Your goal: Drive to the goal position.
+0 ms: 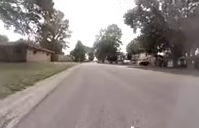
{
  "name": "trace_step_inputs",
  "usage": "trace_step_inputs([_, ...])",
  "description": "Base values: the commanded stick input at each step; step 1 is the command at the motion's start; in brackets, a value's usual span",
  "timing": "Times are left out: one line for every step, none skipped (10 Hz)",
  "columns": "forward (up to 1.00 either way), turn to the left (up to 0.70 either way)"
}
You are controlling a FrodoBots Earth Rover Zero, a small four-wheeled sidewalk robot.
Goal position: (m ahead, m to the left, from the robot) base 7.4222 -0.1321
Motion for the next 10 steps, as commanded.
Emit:
trace_step_inputs([0.70, 0.00])
trace_step_inputs([0.70, 0.07])
trace_step_inputs([0.70, 0.35])
trace_step_inputs([0.70, 0.35])
trace_step_inputs([0.70, 0.35])
trace_step_inputs([0.70, 0.35])
trace_step_inputs([0.70, 0.14])
trace_step_inputs([0.70, 0.00])
trace_step_inputs([0.70, 0.00])
trace_step_inputs([0.70, 0.00])
